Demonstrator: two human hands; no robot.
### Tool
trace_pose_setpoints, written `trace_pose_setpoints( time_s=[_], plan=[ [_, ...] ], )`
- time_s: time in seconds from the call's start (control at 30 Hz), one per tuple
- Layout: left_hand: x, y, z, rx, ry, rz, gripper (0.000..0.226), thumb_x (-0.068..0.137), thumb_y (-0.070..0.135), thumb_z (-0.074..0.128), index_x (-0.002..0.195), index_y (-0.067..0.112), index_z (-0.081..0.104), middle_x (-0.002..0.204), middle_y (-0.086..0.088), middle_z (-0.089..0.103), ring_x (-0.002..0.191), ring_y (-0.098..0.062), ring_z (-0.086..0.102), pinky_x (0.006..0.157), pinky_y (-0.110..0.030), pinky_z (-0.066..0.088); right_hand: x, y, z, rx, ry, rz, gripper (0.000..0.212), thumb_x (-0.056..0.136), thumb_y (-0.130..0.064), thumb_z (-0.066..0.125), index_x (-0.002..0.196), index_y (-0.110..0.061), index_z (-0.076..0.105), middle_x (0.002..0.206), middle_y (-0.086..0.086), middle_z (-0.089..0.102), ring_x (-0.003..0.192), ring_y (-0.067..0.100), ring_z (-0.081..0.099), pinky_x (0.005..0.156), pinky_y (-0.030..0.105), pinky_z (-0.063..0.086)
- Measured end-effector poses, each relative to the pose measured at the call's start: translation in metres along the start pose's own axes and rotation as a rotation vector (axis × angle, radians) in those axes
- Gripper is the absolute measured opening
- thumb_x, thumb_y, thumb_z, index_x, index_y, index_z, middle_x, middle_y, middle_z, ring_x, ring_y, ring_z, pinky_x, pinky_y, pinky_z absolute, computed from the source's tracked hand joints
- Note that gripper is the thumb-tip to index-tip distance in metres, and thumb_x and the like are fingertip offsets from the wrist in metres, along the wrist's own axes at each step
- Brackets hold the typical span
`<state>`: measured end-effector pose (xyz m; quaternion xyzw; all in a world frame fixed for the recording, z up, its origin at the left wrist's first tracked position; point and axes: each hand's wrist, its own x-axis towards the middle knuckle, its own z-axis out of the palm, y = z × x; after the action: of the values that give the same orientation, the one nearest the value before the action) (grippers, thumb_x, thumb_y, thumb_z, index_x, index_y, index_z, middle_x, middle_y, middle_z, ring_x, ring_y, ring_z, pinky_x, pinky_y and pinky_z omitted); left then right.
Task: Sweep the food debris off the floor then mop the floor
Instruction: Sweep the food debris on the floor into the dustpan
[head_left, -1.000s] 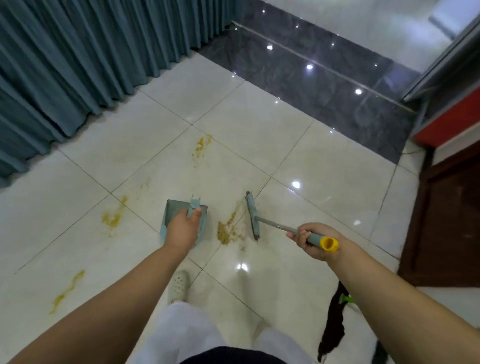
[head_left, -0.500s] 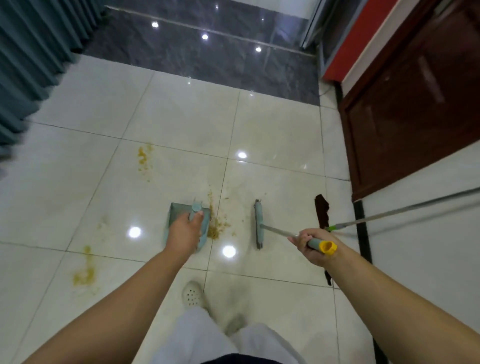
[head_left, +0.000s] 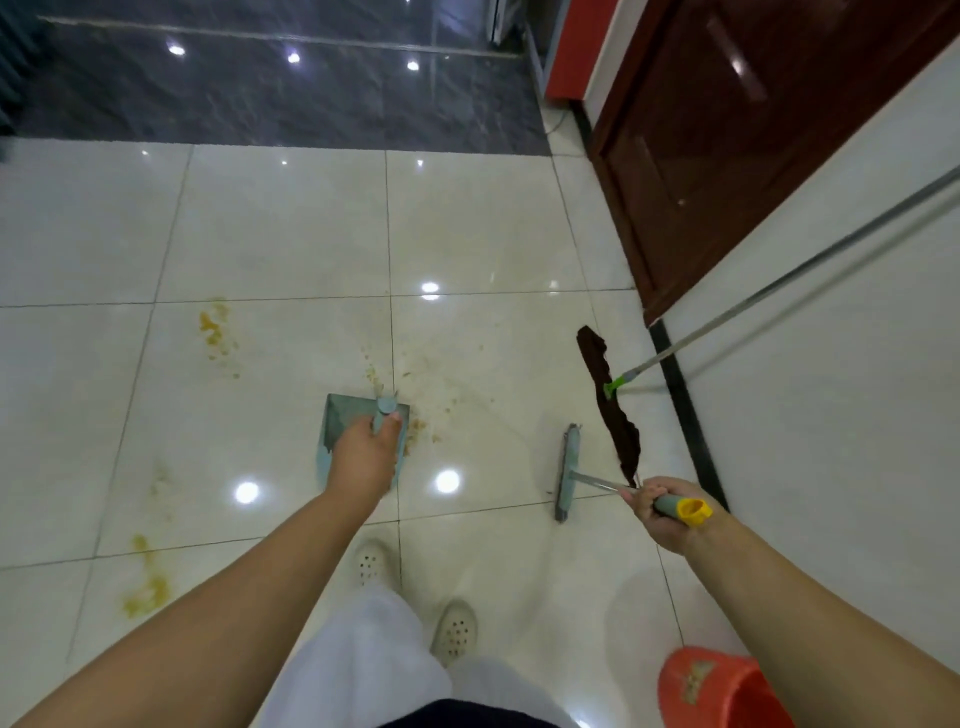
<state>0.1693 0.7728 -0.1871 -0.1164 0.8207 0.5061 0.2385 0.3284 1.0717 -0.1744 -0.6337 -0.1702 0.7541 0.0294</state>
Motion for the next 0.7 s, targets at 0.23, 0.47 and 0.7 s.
trace_pose_setpoints(
  time_s=[0.23,0.47,0.7],
  plan=[
    [0.032,0.014,0.0,0.032,-0.082,0.018,0.035,0.096,0.041,0.045,0.079,0.011,0.049,0.075,-0.011,0.053,0.071,-0.024,0.053,0.062,-0.03,0.041,-0.008,0.004,-0.002,0.129,0.113,-0.063,0.03,0.1,0.002,0.029,0.122,-0.009,0.046,0.085,0.034,0.044,0.036,0.013,0.06,0.03,0.009,0.038],
    [0.093,0.033,-0.034,0.057,-0.175,0.046,0.034,0.096,0.041,0.045,0.074,0.015,0.047,0.067,-0.006,0.049,0.056,-0.018,0.044,0.05,-0.025,0.036,0.012,0.062,0.082,0.074,0.156,-0.011,0.048,0.098,0.007,0.025,0.146,0.004,0.028,0.146,0.029,0.033,0.068,0.016,0.059,0.025,0.012,0.034],
    [0.16,0.051,-0.078,0.045,-0.233,0.042,0.031,0.097,0.037,0.046,0.074,0.016,0.047,0.067,-0.004,0.048,0.054,-0.015,0.043,0.047,-0.022,0.035,0.065,0.13,0.19,0.061,0.176,0.142,0.054,0.097,0.002,0.028,0.149,-0.011,0.028,0.086,0.024,0.048,0.024,0.012,0.04,0.026,0.011,0.035]
  ],
)
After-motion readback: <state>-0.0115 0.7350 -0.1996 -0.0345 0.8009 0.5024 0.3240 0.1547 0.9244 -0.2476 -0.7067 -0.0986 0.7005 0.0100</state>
